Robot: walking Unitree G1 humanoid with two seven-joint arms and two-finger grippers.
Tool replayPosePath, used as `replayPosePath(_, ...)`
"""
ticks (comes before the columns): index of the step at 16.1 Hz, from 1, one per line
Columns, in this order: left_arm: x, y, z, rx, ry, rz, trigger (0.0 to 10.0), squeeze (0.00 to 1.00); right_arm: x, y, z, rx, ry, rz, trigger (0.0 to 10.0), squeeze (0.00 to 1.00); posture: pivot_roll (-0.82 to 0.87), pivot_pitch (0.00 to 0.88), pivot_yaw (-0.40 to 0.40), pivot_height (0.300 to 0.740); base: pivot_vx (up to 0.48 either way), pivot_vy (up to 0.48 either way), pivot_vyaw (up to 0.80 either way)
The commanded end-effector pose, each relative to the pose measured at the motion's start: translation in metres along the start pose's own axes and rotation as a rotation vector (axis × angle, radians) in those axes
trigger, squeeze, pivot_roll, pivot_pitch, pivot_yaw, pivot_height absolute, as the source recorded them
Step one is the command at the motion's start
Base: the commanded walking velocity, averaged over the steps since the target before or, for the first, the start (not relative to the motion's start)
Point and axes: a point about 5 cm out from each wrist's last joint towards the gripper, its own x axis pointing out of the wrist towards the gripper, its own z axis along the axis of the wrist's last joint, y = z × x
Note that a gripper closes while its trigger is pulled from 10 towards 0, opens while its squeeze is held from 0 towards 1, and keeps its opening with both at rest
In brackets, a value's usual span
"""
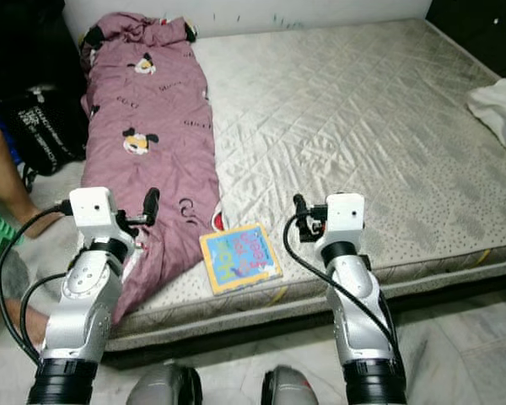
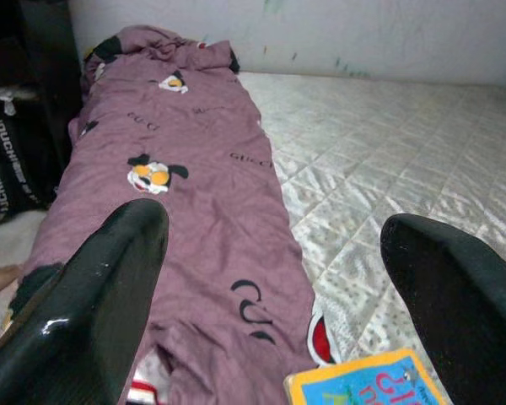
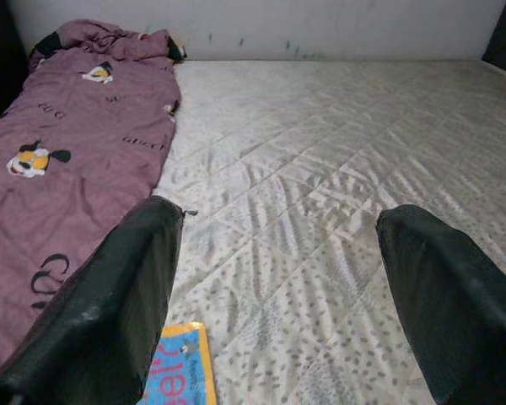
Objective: Clean up the room
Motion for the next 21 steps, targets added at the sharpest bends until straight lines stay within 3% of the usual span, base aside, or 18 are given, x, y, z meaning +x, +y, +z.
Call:
replayPosePath(1,0.0,0.003,-0.0018,0.001,0.007,0.013,10.0,0.0,-0.0008,0.0008,0.0008,0.003,-0.003,0.009,10.0,0.0,-0.04,0.114,0.025,0.644,0.0,0.0,0.0)
replayPosePath(9,0.0004,0.0027,-0.0007,-0.003,-0.001,0.023,10.0,0.0,0.0001,0.0015,-0.0002,0.001,0.0,0.016,10.0,0.0,-0.04,0.127,0.021,0.552,0.0,0.0,0.0)
replayPosePath(16,-0.0002,0.0037,0.0024,-0.013,-0.02,0.031,10.0,0.0,0.0012,0.0,-0.0025,-0.008,0.011,0.018,10.0,0.0,-0.04,0.139,0.022,0.552,0.0,0.0,0.0)
replayPosePath(21,-0.0003,0.0018,0.0045,-0.017,-0.032,0.015,10.0,0.0,0.0006,0.0019,-0.0035,-0.009,0.011,0.031,10.0,0.0,-0.04,0.147,0.024,0.552,0.3,0.0,0.0)
